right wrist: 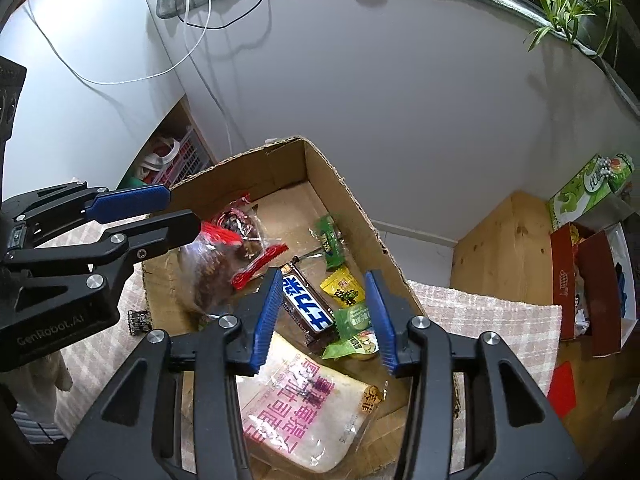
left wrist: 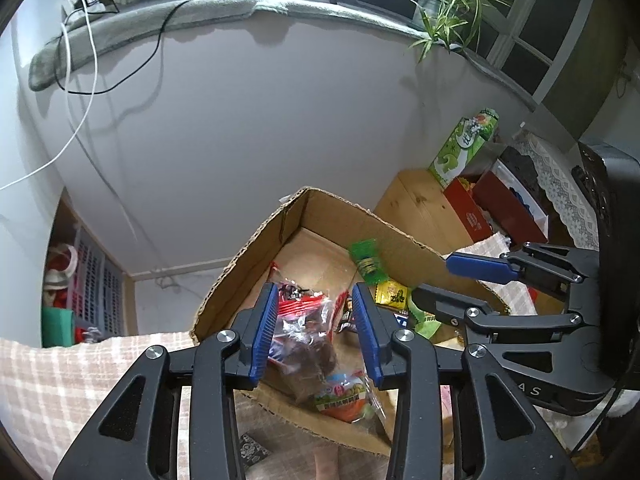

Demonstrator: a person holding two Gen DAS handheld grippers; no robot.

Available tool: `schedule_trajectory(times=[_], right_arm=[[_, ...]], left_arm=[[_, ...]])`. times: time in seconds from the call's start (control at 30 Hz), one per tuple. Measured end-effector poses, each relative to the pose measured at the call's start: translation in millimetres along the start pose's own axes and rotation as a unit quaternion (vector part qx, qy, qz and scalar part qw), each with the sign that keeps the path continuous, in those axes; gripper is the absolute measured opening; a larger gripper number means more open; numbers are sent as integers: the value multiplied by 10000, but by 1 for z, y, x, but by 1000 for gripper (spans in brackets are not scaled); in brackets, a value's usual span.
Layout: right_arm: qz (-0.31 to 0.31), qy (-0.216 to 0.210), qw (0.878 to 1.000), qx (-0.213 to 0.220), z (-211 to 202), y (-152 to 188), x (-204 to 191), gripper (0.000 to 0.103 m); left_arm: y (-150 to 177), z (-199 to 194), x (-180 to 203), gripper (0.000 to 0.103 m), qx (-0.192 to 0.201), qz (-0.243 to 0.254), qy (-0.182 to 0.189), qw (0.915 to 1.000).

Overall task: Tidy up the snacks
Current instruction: 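Open both grippers to drop the red-sealed bag and green packet into the box, then move the left tool to the black candy packet while the right tool approaches the pink candy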

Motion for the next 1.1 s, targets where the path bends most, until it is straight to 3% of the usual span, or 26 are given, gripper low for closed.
schedule_trajectory(times=[0.53, 0.87, 1.1], right_arm=[[340, -123, 9989, 292, -62, 19, -29, 45], [747, -419, 9960, 256, -96, 73, -75, 45], [1177, -601, 9912, -102, -77, 111, -112, 45]], left_arm=[[5, -48, 2, 37, 286, 174, -3, 9994], [35, -86, -21, 36, 373, 95, -7, 9993], [70, -87, -44, 36, 127, 77, 36, 9999]])
Point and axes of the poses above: each gripper's, at about its wrist camera, not at the fingertips, and z roughly the way its jaws point, x to its right, y to its underside, the point moved 8 cm from there along z, roughly the way its jaws point, and after that the axes turned 9 degrees about y, right-handed, at the moved point
